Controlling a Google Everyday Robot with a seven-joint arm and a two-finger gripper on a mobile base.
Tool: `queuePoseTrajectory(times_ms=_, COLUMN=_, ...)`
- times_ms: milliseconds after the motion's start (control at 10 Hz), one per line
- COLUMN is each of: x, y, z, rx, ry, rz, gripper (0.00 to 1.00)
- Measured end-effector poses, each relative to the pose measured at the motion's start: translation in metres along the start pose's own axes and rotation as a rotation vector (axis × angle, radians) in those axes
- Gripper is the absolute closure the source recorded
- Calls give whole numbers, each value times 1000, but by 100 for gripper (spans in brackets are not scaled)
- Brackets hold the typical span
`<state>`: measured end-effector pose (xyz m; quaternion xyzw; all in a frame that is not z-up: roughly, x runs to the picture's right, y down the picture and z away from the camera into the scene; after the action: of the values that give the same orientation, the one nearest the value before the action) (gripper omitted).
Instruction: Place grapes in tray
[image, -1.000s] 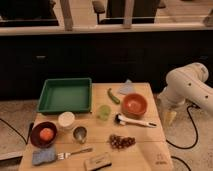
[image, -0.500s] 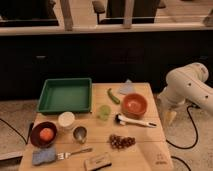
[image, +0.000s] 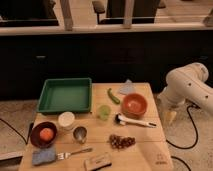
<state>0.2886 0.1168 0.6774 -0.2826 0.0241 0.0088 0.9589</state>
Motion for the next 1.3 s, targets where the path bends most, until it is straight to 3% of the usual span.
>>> queuePoseTrajectory(times_ms=200, x=-2, y=14, z=-1, rx=-2, ry=14, rz=-45, gripper=20)
queuePoseTrajectory(times_ms=1300, x=-20, y=40, z=4, rx=0, ry=62, rz=-212, gripper=20)
